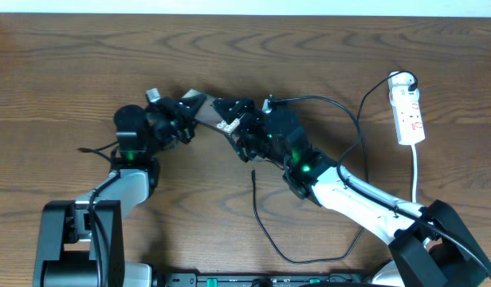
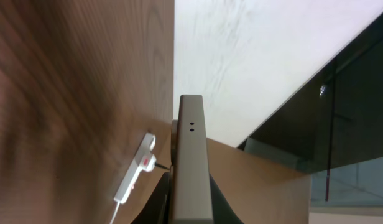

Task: Plug charger to phone and switch on socket
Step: 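Open the right gripper and pull it away, left gripper holding phone, then move the right gripper down to the black cable's plug end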

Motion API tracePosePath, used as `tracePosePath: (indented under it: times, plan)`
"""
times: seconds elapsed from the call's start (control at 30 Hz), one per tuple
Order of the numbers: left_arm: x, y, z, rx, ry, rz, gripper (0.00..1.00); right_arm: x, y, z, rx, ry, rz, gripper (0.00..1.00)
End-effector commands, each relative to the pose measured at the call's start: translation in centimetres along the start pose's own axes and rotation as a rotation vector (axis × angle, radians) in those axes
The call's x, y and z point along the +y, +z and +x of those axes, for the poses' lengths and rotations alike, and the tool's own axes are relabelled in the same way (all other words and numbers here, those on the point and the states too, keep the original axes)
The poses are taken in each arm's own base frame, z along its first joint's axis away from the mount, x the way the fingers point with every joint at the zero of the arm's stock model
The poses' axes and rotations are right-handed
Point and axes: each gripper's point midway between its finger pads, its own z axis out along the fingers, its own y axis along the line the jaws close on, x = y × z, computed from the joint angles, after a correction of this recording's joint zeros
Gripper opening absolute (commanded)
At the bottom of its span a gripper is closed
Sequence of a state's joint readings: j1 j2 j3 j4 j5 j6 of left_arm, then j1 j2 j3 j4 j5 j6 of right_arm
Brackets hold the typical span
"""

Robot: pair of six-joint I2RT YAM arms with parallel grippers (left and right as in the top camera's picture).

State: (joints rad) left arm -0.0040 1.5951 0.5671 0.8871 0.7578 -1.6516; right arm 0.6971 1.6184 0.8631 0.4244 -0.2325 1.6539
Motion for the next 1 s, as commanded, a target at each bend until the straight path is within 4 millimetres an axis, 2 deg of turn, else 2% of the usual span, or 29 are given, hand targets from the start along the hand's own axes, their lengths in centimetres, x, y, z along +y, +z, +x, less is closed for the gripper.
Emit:
tracePosePath:
  times: [0.0,0.17,0.27,0.37,0.43,0.53,0.67,0.83,0.87,0.93,0.97]
  plan:
    - [-1.1,-1.4,-1.2,0.013,0.067,0.027,0.07,0.4,-0.4,-1.0,0.007,-0.031,0.008,0.99]
    - [-1.6,-3.7,-3.2,0.015,0.126,0.045,0.07,-0.5,-1.0,-2.6,0.015,-0.072,0.048,0.99]
    - [-1.8,-5.1,-3.7,0.046,0.183,0.055,0.08,-1.0,-1.3,-3.6,0.011,-0.123,0.066,0.99]
    - [-1.9,-6.6,-3.7,0.097,0.261,0.067,0.07,-1.4,-1.6,-4.2,0.020,-0.230,0.084,0.99]
    - [-2.1,-8.1,-3.3,0.165,0.328,0.088,0.07,-1.5,-1.8,-4.5,0.043,-0.413,0.081,0.86]
    - [-2.8,-9.4,-2.4,0.245,0.435,0.124,0.07,-2.4,-2.0,-5.0,0.046,-0.486,0.120,0.86]
    - [-4.0,-10.4,-1.0,0.356,0.553,0.156,0.08,-3.2,-2.6,-6.0,0.056,-0.551,0.208,0.89]
    - [-5.1,-10.5,-0.8,0.384,0.597,0.168,0.08,-2.1,-4.2,-6.7,0.100,-0.633,0.366,0.91]
    - [-5.1,-10.5,-0.8,0.383,0.607,0.170,0.07,-1.9,-4.8,-6.5,0.120,-0.649,0.413,0.94]
    - [-5.1,-10.5,-0.8,0.383,0.621,0.173,0.07,-2.4,-5.8,-6.2,0.146,-0.651,0.487,0.96]
    - [-5.1,-10.5,-0.8,0.382,0.630,0.175,0.07,-3.5,-6.8,-6.0,0.167,-0.638,0.556,0.96]
